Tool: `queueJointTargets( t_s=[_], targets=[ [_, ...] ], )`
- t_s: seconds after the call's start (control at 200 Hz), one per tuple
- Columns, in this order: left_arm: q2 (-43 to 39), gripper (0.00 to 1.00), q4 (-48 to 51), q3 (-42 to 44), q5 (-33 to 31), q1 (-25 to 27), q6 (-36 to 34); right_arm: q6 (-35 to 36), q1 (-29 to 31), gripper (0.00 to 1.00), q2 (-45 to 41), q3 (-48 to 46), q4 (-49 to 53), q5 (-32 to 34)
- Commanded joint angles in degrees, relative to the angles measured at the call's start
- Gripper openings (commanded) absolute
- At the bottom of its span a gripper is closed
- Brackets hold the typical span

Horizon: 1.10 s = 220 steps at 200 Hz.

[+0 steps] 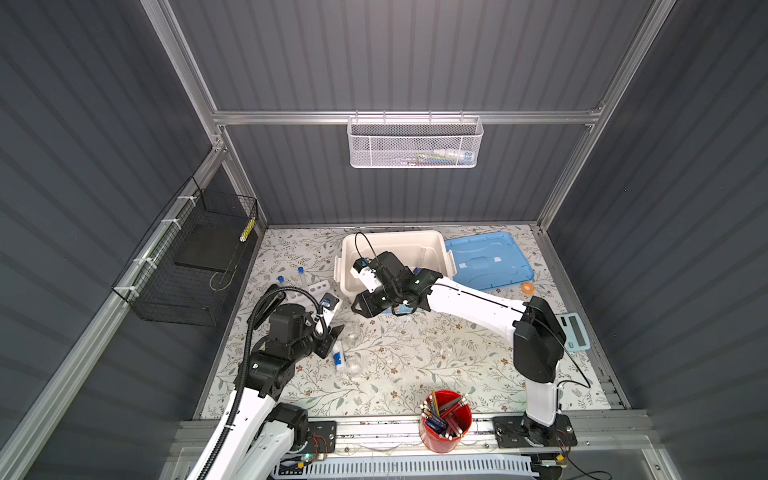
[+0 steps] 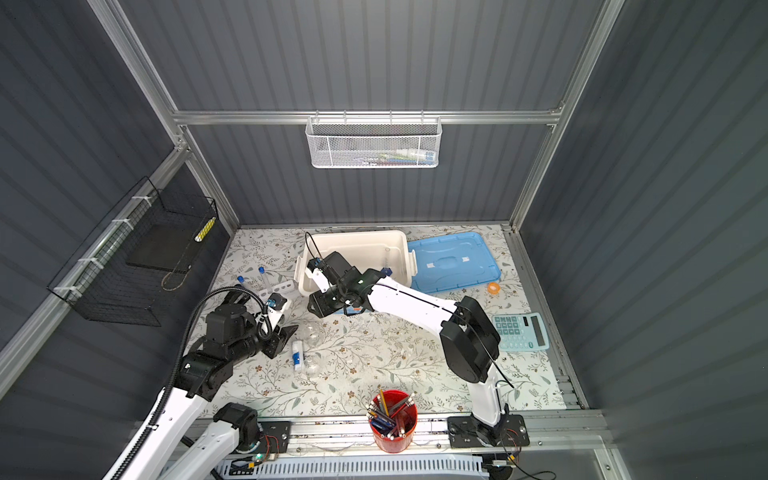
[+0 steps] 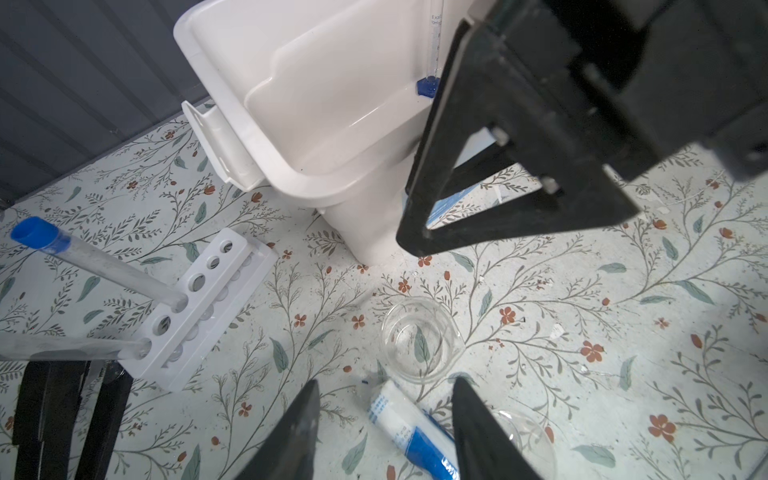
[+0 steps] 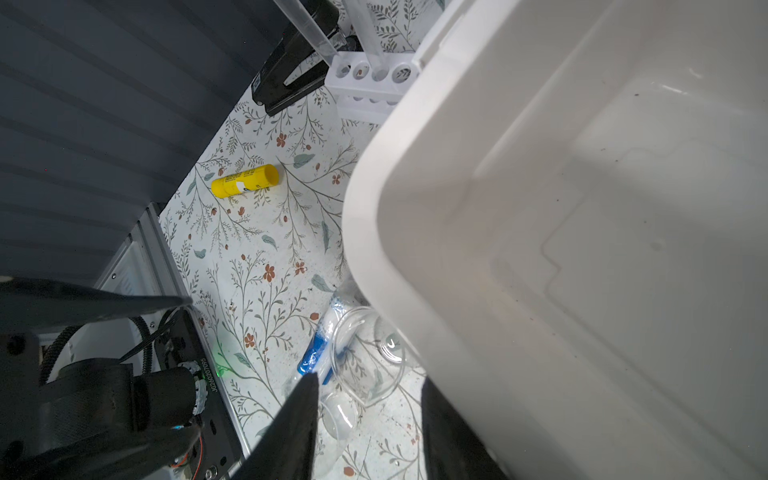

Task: Organize the chemistry lab equipment

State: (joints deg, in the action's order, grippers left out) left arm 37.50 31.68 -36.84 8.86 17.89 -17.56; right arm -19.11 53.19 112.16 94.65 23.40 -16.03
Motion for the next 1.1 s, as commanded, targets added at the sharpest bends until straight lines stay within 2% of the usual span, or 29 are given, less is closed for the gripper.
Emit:
queueJointTargets(
  t_s=[0.0,0.21,0.23,0.405,0.515,0.595,0.765,0.82,0.926,1.096],
  targets=[
    [0.2,0.51,-0.1,1.2,1.8,-0.4,-0.9,-0.5,-1.1,0.43,1.5,2.1,-0.9,-0.7],
    [2.6,0.51,-1.3,1.6,2.5,-0.3,-1.3,0.8,-1.6,0.44,1.3,5.0,2.2,-2.5],
    [3.0,0.51,-1.3,1.6,2.5,-0.3,-1.6,1.3,-1.7,0.45,1.1,5.5,3.4,-5.3],
    [7.1,0.50,-0.9,0.8,1.5,-0.3,-4.7,5.4,-2.1,0.46,-4.9,5.4,13.6,-13.7],
    [10.4,0.49,-0.6,-0.3,1.6,-0.3,-6.1,6.6,-2.3,0.45,-11.5,0.7,16.6,-16.6],
    [13.0,0.48,-0.7,-1.2,1.9,-0.2,-6.7,6.1,-3.5,0.45,-17.5,-4.3,15.9,-15.6],
    [18.4,0.44,-2.1,-2.9,1.5,-0.2,-7.3,4.2,-9.2,0.46,-28.3,-12.2,14.1,-8.7],
    [18.8,0.44,-4.1,-2.1,-0.2,-0.4,-6.7,4.7,-11.0,0.46,-30.7,-14.2,14.3,-6.2],
    [20.3,0.43,-5.3,-1.3,0.5,-0.2,-7.1,5.5,-14.7,0.46,-34.6,-16.1,16.0,-1.3],
    [21.4,0.43,-6.0,-0.5,-0.1,-0.3,-7.7,6.1,-19.0,0.46,-39.6,-18.6,15.7,1.0]
  ],
)
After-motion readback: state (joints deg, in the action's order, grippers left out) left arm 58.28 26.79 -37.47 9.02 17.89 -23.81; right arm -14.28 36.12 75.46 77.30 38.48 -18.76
